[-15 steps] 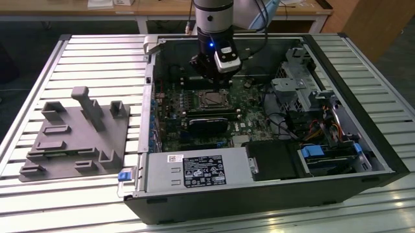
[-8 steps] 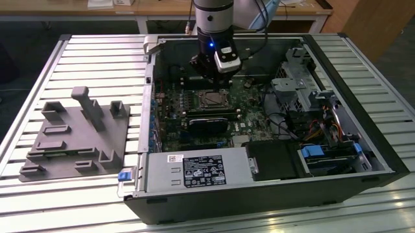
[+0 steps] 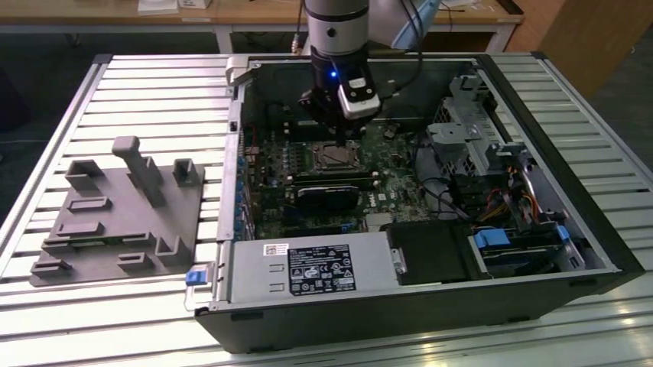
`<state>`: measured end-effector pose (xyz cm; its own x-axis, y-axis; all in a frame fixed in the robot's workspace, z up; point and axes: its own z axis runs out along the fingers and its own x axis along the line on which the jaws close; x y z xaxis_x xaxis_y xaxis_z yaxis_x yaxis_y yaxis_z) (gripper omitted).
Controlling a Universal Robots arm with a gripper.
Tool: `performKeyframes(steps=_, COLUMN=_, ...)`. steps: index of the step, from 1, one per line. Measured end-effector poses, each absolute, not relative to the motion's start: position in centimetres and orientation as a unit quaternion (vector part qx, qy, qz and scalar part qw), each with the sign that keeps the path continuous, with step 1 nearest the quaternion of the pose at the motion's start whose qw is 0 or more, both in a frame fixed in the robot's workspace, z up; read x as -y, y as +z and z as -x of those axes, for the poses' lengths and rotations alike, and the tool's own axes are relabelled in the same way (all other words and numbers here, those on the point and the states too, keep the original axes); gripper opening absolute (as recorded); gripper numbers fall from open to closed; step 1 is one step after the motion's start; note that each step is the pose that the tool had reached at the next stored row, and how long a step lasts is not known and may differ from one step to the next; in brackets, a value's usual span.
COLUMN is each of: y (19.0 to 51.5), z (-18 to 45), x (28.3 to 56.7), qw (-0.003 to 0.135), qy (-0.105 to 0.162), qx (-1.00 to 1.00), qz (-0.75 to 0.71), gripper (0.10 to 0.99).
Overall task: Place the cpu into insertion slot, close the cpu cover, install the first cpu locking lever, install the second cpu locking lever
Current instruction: 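Install the second cpu locking lever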
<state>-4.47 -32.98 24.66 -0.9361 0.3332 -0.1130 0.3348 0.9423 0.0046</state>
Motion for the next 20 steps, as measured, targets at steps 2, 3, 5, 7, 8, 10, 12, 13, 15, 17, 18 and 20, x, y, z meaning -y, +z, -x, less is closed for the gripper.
performKeyframes(steps=2, y=24.7, z=4.5, x=33.3, qw=0.056, qy=-0.007, qx=-0.984, qz=-0.17, gripper=0.106)
performKeyframes(steps=3, y=24.7, z=4.5, x=33.5, qw=0.056, qy=-0.007, qx=-0.984, qz=-0.17, gripper=0.106)
performKeyframes(steps=5, y=24.7, z=4.5, x=33.8, qw=0.056, qy=-0.007, qx=-0.984, qz=-0.17, gripper=0.106)
performKeyframes(steps=7, y=24.7, z=4.5, x=34.2, qw=0.056, qy=-0.007, qx=-0.984, qz=-0.17, gripper=0.106)
performKeyframes(steps=8, y=24.7, z=4.5, x=34.4, qw=0.056, qy=-0.007, qx=-0.984, qz=-0.17, gripper=0.106)
performKeyframes(steps=10, y=24.6, z=4.5, x=34.9, qw=0.056, qy=-0.007, qx=-0.984, qz=-0.17, gripper=0.106)
performKeyframes(steps=12, y=24.6, z=4.5, x=35.2, qw=0.056, qy=-0.007, qx=-0.984, qz=-0.17, gripper=0.106)
performKeyframes(steps=13, y=24.6, z=4.5, x=35.4, qw=0.056, qy=-0.007, qx=-0.984, qz=-0.17, gripper=0.106)
performKeyframes(steps=15, y=24.5, z=4.5, x=35.6, qw=0.055, qy=-0.008, qx=-0.984, qz=-0.167, gripper=0.106)
performKeyframes(steps=17, y=24.4, z=4.5, x=35.7, qw=0.052, qy=-0.008, qx=-0.985, qz=-0.163, gripper=0.106)
performKeyframes(steps=18, y=24.3, z=4.5, x=35.8, qw=0.05, qy=-0.008, qx=-0.986, qz=-0.16, gripper=0.106)
performKeyframes(steps=20, y=24.2, z=4.5, x=35.8, qw=0.047, qy=-0.008, qx=-0.987, qz=-0.153, gripper=0.106)
